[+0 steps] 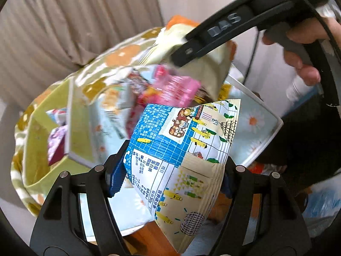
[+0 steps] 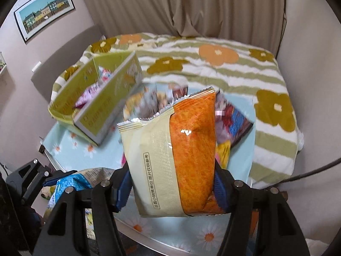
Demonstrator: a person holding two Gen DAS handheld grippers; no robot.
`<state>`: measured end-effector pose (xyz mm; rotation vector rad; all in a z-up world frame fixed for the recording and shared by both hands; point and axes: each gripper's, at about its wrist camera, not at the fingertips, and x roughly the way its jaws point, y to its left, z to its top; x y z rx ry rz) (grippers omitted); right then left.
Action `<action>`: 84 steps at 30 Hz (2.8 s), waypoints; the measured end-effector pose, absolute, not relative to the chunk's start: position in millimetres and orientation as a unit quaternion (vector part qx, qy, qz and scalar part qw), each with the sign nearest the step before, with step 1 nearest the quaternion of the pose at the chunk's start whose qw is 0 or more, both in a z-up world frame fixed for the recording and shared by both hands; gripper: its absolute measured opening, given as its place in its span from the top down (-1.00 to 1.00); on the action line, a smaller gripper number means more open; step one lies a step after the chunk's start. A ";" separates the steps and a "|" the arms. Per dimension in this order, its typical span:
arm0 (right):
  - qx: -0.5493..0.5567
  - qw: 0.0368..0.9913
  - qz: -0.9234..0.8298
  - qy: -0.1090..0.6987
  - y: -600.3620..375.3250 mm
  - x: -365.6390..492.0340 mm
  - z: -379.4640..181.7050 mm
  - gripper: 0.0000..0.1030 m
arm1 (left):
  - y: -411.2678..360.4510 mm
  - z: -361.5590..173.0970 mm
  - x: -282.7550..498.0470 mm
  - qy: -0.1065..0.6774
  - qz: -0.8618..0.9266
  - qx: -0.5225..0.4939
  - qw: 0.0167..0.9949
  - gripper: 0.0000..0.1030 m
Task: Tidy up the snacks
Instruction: 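Carry both bags over the box and release them inside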
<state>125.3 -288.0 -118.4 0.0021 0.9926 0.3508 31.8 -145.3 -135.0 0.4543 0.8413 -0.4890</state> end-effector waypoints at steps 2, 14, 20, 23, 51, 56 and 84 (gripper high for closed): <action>-0.004 0.869 0.171 0.465 -280.5 130.0 -103.6 -0.18 | -130.9 -121.4 40.3 0.398 -0.217 0.200 0.869 -0.30; 0.013 0.866 0.232 0.443 -177.1 183.0 -63.7 -0.18 | 12.0 -57.4 131.4 0.387 -0.093 0.119 0.910 -0.30; 0.033 0.852 0.255 0.455 -108.6 212.7 -69.5 -0.18 | 88.5 -60.4 179.1 0.410 -0.048 0.076 0.908 -0.30; 0.043 0.847 0.254 0.465 -74.7 229.5 -77.1 -0.18 | 114.2 -70.9 202.6 0.426 -0.039 0.063 0.901 -0.30; 0.072 0.829 0.157 0.532 -19.9 279.9 -138.9 -0.18 | 184.9 -150.5 313.5 0.503 -0.077 0.023 0.861 -0.99; 0.078 0.826 0.169 0.532 -19.3 269.6 -131.8 -0.18 | 189.5 -144.2 284.3 0.503 -0.056 0.011 0.862 -0.99; 0.065 0.845 0.164 0.504 -6.0 234.1 -146.2 -0.86 | 198.9 -150.5 227.3 0.505 -0.020 0.032 0.862 -0.99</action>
